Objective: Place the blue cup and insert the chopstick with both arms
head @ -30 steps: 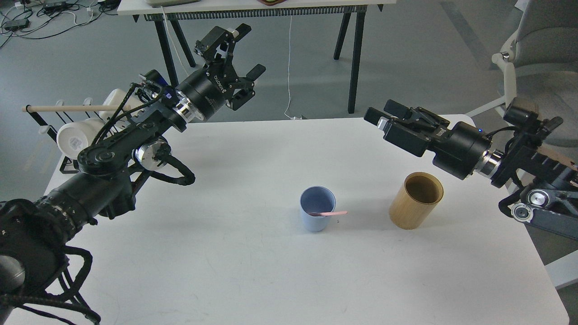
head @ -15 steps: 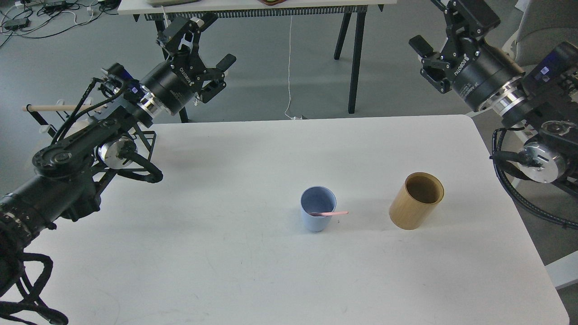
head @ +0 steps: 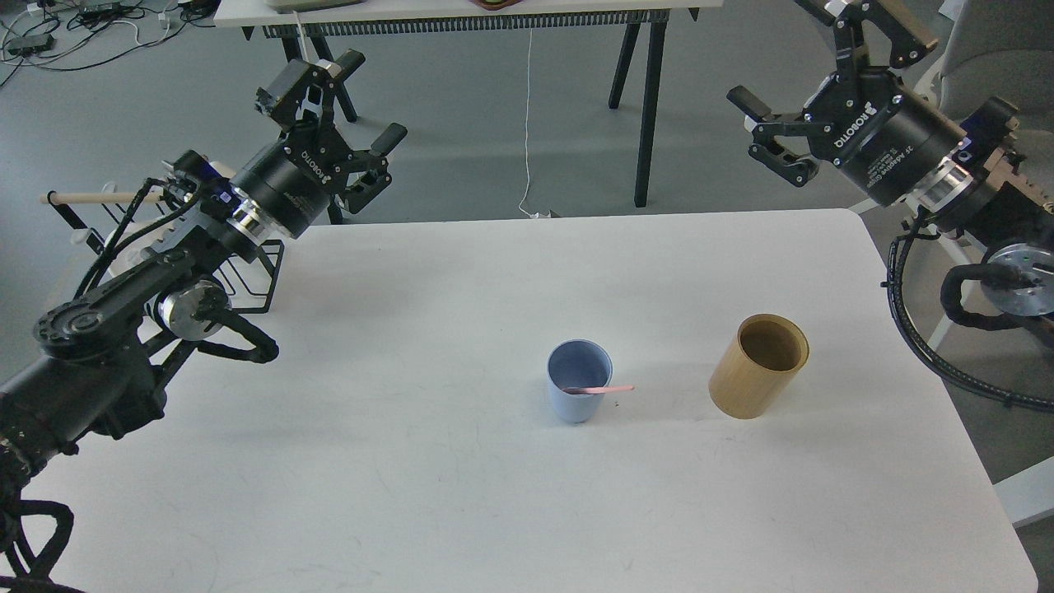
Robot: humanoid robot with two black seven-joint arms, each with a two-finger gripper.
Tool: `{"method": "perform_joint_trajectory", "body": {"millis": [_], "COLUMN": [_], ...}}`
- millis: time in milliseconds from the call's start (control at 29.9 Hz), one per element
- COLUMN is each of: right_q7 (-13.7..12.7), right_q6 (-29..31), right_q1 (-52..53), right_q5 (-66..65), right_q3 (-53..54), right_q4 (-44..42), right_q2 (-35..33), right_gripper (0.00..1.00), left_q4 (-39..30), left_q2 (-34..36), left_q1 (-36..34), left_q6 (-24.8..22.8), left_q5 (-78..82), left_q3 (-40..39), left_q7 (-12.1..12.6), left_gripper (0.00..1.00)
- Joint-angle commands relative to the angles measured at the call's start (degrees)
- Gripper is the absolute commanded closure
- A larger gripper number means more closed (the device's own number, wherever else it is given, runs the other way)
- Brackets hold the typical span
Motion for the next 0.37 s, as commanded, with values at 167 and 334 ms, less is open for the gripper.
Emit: {"method": "perform_joint_trajectory", "body": {"millis": [167,334], "right_q7": [0.0,0.0], "right_q6": [-0.5,-3.2], "right_q1": [-1.9,-3.8], "right_q5": [0.9,0.8], "right_q3": [2.7,4.6], "right_q4": [-3.1,-3.2], "right_q2": [4.0,6.9], "right_gripper": [0.01,0.01], "left_q4": [0.0,0.0], "left_q2": [-0.1,-0.2], "left_q1": [0.5,0.7], "left_q6": [0.0,0.0], "left_q5": [0.0,0.0], "left_q3": [-0.2,-0.2], "left_q7": [0.0,0.0], "left_gripper": [0.03,0.03]}}
